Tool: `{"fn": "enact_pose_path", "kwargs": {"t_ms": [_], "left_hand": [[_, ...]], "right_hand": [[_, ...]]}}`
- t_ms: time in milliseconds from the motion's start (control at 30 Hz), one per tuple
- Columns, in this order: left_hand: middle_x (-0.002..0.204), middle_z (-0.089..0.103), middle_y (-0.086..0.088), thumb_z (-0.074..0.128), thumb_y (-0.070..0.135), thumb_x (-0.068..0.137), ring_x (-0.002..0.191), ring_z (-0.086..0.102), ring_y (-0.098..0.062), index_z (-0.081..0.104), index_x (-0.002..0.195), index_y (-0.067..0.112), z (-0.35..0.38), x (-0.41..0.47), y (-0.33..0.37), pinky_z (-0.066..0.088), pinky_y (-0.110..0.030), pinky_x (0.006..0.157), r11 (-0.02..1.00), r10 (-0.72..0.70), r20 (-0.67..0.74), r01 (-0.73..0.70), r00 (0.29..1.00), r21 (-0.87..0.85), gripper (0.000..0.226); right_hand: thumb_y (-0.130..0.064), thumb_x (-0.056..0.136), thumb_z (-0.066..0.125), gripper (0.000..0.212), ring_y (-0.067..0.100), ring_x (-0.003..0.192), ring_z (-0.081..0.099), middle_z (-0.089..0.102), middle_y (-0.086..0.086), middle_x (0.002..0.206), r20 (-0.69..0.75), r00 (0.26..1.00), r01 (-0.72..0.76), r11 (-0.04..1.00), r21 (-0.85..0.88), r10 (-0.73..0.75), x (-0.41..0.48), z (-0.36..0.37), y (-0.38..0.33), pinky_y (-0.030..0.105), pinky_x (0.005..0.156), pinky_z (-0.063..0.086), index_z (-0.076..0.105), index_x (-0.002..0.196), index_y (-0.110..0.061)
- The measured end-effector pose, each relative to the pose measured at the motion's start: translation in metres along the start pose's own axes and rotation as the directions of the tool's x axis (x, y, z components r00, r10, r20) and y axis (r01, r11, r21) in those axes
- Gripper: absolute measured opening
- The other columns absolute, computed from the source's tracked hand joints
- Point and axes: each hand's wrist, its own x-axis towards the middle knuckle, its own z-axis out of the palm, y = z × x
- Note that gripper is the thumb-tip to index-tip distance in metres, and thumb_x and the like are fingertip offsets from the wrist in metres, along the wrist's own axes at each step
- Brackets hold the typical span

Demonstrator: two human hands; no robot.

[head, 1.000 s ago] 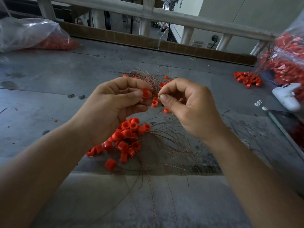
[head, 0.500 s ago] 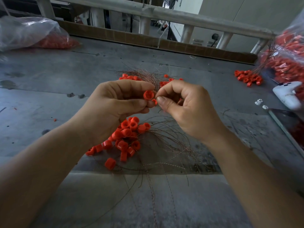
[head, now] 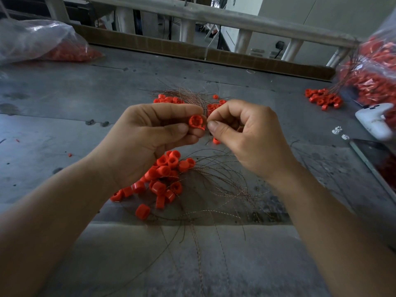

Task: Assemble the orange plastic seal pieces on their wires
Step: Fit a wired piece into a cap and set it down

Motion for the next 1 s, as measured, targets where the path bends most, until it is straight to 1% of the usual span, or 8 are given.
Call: {"fn": "enact_pose_path", "kwargs": {"t_ms": [233, 433, 567, 667, 800, 933, 1000], "left_hand": [[0.081, 0.073, -0.005, 0.054, 0.0, 0.067, 0.075, 0.07, -0.012, 0.073, 0.089, 0.014, -0.0013, -0.0004, -0.0005, 0.053, -0.016, 0.068, 1.0, 0.008, 0.013, -0.008, 1.0, 0.001, 0.033], [0.079, 0.073, -0.003, 0.054, 0.001, 0.067, 0.074, 0.069, -0.011, 0.07, 0.092, 0.014, -0.0011, -0.0006, -0.0009, 0.053, -0.016, 0.067, 1.0, 0.01, 0.007, -0.01, 1.0, 0.025, 0.033], [0.078, 0.073, -0.004, 0.055, 0.001, 0.066, 0.073, 0.069, -0.011, 0.073, 0.089, 0.015, -0.0009, -0.0007, -0.0004, 0.053, -0.016, 0.067, 0.999, 0.014, 0.003, -0.014, 1.0, 0.034, 0.031], [0.077, 0.073, -0.004, 0.056, 0.002, 0.065, 0.071, 0.069, -0.011, 0.075, 0.083, 0.016, -0.0003, -0.0006, 0.0002, 0.053, -0.016, 0.066, 0.999, 0.02, -0.001, -0.02, 1.0, 0.025, 0.03], [0.075, 0.073, -0.004, 0.056, 0.002, 0.064, 0.07, 0.069, -0.011, 0.076, 0.079, 0.017, -0.0004, -0.0006, 0.0007, 0.053, -0.016, 0.065, 1.0, 0.022, -0.015, -0.022, 1.0, 0.012, 0.029], [0.075, 0.073, -0.004, 0.056, 0.001, 0.065, 0.069, 0.069, -0.011, 0.076, 0.079, 0.016, -0.0005, -0.0014, 0.0013, 0.054, -0.017, 0.064, 1.0, 0.025, 0.006, -0.025, 1.0, -0.005, 0.029], [0.076, 0.072, -0.005, 0.056, 0.001, 0.065, 0.069, 0.069, -0.011, 0.076, 0.08, 0.014, -0.0002, -0.0021, 0.0014, 0.054, -0.017, 0.063, 0.999, 0.025, 0.022, -0.024, 0.999, -0.026, 0.028]], "right_hand": [[-0.007, 0.084, 0.062, 0.025, 0.004, 0.06, 0.056, 0.057, -0.012, 0.063, 0.01, 1.0, -0.007, 1.0, -0.008, 0.008, -0.0003, 0.0011, -0.0005, 0.013, 0.057, 0.045, 0.057, 0.071, -0.027], [-0.007, 0.084, 0.062, 0.025, 0.002, 0.06, 0.055, 0.056, -0.013, 0.063, 0.014, 1.0, -0.014, 1.0, -0.013, 0.014, -0.0008, 0.0012, -0.0009, 0.012, 0.057, 0.044, 0.056, 0.071, -0.028], [-0.007, 0.084, 0.062, 0.025, 0.002, 0.06, 0.055, 0.056, -0.013, 0.063, 0.019, 1.0, -0.015, 1.0, -0.008, 0.015, -0.0008, 0.0017, -0.0006, 0.012, 0.057, 0.044, 0.057, 0.07, -0.027], [-0.005, 0.084, 0.062, 0.025, 0.002, 0.061, 0.056, 0.058, -0.013, 0.065, 0.025, 0.999, -0.04, 0.998, 0.041, 0.039, 0.0002, 0.0, -0.0004, 0.013, 0.059, 0.045, 0.059, 0.073, -0.027], [-0.002, 0.083, 0.061, 0.025, 0.001, 0.062, 0.057, 0.06, -0.011, 0.067, 0.043, 0.995, -0.09, 0.987, 0.134, 0.085, 0.0013, -0.0019, -0.0005, 0.008, 0.053, 0.039, 0.061, 0.076, -0.026], [0.003, 0.079, 0.063, 0.025, 0.012, 0.062, 0.057, 0.058, -0.003, 0.067, 0.063, 0.987, -0.162, 0.946, 0.28, 0.15, 0.0018, -0.0037, 0.0011, 0.008, 0.049, 0.037, 0.055, 0.079, -0.02], [0.007, 0.076, 0.064, 0.027, 0.009, 0.056, 0.055, 0.058, -0.004, 0.061, 0.091, 0.979, -0.203, 0.916, 0.346, 0.183, 0.0022, -0.0034, 0.0017, 0.009, 0.046, 0.037, 0.052, 0.078, -0.018]]}}
